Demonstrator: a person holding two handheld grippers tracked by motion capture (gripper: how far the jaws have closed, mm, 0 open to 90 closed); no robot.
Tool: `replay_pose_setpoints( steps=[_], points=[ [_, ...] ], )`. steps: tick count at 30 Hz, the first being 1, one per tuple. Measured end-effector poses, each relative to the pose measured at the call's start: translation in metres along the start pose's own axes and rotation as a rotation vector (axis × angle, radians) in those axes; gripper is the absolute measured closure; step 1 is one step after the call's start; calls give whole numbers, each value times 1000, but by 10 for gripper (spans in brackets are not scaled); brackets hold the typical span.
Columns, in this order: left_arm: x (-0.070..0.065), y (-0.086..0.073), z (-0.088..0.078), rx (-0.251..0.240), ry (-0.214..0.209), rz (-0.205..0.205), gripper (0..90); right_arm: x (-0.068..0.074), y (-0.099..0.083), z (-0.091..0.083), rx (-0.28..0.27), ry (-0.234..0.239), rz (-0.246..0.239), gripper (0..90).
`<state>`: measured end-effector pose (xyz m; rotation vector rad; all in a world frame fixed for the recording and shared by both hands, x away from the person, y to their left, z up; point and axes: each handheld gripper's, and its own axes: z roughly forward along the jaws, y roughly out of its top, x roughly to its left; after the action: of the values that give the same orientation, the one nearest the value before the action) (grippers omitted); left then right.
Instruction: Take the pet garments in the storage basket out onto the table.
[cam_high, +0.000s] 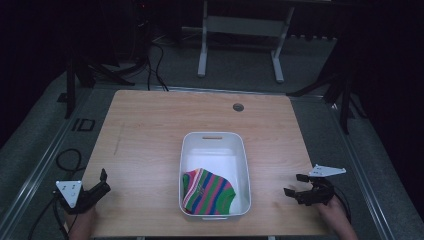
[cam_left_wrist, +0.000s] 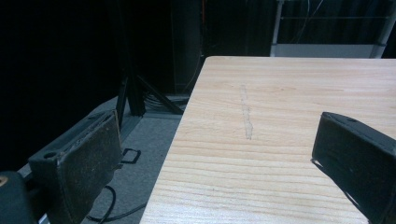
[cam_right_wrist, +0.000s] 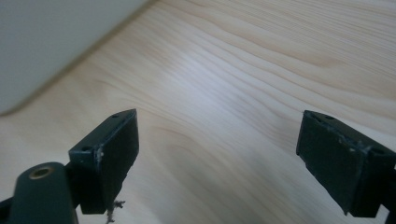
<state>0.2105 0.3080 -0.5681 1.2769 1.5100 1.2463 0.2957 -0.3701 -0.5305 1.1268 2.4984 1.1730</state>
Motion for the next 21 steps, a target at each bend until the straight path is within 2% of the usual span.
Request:
replay_pose_setpoints(
  steps=[2,4,5,6,10,15,17,19,21],
  points=[
    [0,0,0,1,-2,-2,20,8,9,1,17,41,-22,127],
    [0,0,0,0,-1,0,20,18,19,1,28,71,-68,127],
    [0,0,0,0,-1,0,20,18,19,1,28,71,-68,127],
    [0,0,0,-1,-2,2,20,32,35,0,20,126,-136,126],
    [0,0,0,-1,-2,5,20,44,52,-2,7,180,-175,126],
    [0,0,0,-2,-2,5,20,63,77,0,10,222,-236,127],
    [0,0,0,-1,-3,3,20,66,82,1,11,232,-248,127],
    [0,0,0,-2,-4,4,20,77,96,8,26,263,-284,128],
    [0,0,0,-1,-5,3,20,85,103,12,37,263,-307,130]
  ],
)
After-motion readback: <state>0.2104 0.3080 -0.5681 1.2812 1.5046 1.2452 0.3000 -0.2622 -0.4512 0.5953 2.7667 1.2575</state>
